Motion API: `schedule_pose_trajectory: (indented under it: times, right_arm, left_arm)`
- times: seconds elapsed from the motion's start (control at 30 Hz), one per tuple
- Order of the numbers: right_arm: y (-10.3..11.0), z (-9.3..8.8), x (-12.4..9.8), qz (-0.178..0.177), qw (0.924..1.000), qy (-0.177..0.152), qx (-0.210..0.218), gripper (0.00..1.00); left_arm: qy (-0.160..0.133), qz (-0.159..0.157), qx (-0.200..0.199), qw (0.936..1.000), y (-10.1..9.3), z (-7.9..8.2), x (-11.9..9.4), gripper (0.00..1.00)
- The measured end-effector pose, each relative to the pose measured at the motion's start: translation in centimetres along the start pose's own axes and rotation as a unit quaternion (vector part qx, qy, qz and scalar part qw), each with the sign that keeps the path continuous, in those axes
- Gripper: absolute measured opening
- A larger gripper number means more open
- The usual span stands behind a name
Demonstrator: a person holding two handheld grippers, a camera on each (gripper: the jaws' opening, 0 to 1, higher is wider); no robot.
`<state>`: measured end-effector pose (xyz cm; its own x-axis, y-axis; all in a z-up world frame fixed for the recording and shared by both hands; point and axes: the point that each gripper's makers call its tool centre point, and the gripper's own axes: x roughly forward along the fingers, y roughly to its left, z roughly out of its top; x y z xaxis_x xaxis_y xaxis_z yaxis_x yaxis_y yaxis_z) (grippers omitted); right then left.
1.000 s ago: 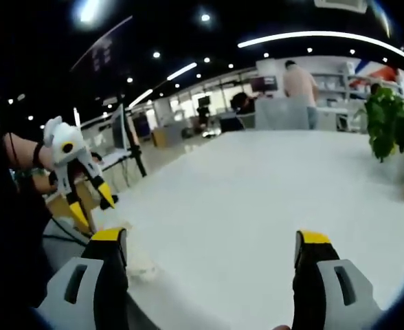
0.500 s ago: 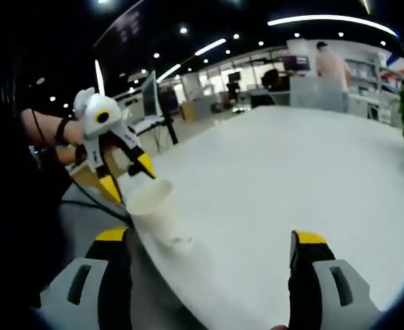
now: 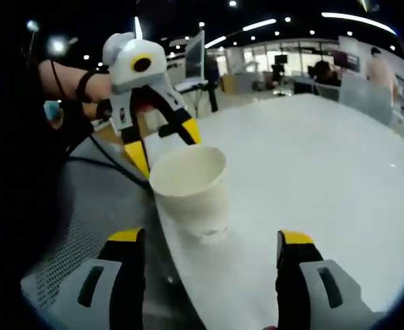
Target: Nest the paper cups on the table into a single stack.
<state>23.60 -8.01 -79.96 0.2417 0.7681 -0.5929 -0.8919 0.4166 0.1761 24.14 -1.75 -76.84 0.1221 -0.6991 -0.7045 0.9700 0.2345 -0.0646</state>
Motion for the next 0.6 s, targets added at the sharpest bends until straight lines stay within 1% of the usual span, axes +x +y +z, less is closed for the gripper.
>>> schedule_pose_trajectory:
  times: [0.07, 0.13, 0.2, 0.23, 0.33, 0.47, 0.6]
  right_arm:
    - [0.3, 0.1, 0.6, 0.012, 0.9999, -0.001, -0.006, 0.71]
    - [0.6, -0.1, 1.2, 0.023, 0.9996, 0.011, -0.012, 0.67]
    - [0.5, -0.2, 1.6, 0.023, 0.9992, 0.016, -0.029, 0.65]
    - [0.6, -0.2, 1.7, 0.025, 0.9991, 0.018, -0.030, 0.63]
    - [0.5, 0.3, 1.8, 0.027, 0.9989, 0.013, -0.037, 0.57]
    - [0.5, 1.1, 1.9, 0.032, 0.9982, 0.006, -0.052, 0.51]
    - [0.5, 1.4, 2.1, 0.039, 0.9971, 0.008, -0.065, 0.46]
  left_arm:
    - [0.000, -0.002, -0.001, 1.0000, 0.0, 0.0, 0.2, 0.43]
    - [0.000, -0.004, 0.001, 1.0000, -0.1, 0.1, 0.3, 0.43]
    - [-0.002, -0.004, 0.003, 1.0000, -0.2, 0.2, 0.3, 0.42]
    - [-0.003, -0.003, 0.004, 1.0000, -0.1, 0.2, 0.4, 0.42]
    - [-0.005, -0.004, -0.001, 1.0000, 0.0, 0.2, 0.4, 0.42]
    - [-0.011, -0.007, -0.001, 0.9999, -0.1, 0.6, 0.6, 0.40]
    - [-0.013, -0.014, 0.002, 0.9998, -0.2, 1.0, 0.9, 0.37]
